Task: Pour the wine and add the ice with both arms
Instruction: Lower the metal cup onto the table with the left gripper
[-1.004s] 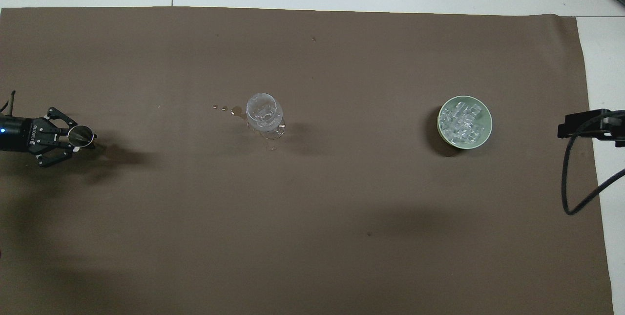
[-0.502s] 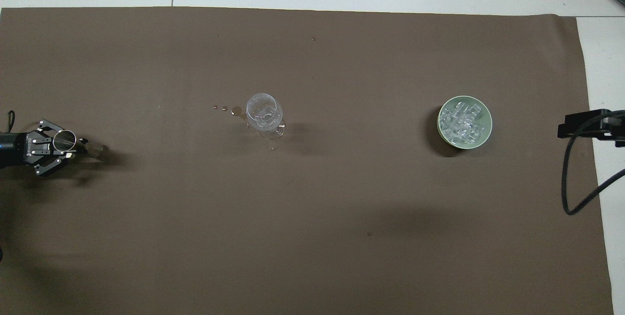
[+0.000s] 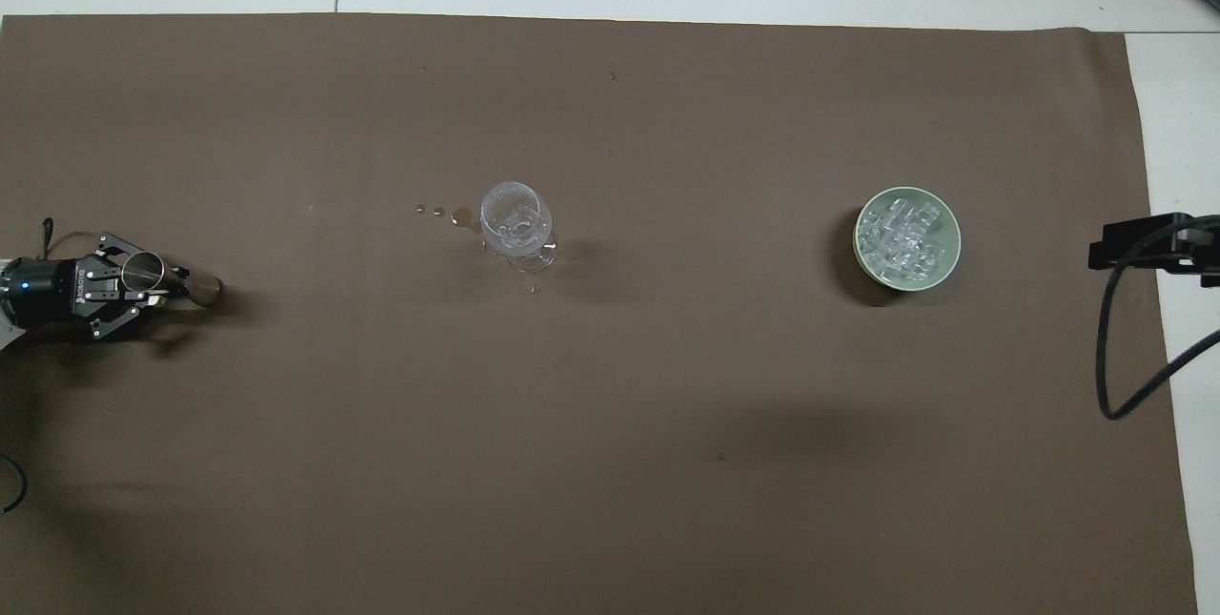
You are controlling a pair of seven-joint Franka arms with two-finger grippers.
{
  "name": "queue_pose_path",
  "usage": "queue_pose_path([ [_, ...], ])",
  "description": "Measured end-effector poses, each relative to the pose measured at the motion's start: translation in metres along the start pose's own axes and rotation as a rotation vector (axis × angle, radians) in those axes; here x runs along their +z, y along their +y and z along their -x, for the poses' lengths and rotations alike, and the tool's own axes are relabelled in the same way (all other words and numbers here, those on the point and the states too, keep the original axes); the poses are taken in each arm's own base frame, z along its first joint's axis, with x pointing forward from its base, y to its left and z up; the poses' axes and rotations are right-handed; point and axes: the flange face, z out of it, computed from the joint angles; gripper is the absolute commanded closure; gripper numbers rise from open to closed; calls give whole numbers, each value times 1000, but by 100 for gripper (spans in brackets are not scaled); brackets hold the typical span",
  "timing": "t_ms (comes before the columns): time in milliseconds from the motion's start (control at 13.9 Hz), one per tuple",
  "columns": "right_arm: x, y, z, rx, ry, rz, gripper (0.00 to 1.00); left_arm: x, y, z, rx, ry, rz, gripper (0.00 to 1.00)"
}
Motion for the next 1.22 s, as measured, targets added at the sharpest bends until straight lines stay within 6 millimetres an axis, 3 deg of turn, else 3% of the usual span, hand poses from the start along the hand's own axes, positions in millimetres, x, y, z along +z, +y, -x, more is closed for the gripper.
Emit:
queue_pose_path([
  [502, 0, 0, 0, 0, 0, 0, 0, 1, 1, 4, -6, 6, 1, 98],
  [789, 0, 0, 0, 0, 0, 0, 0, 1, 0, 4, -5, 7, -1, 73],
  [1075, 0, 0, 0, 0, 0, 0, 0, 1, 0, 4, -5, 8, -2, 58],
  [1219, 0, 0, 0, 0, 3, 0, 0, 1, 0, 4, -5, 8, -2, 36],
])
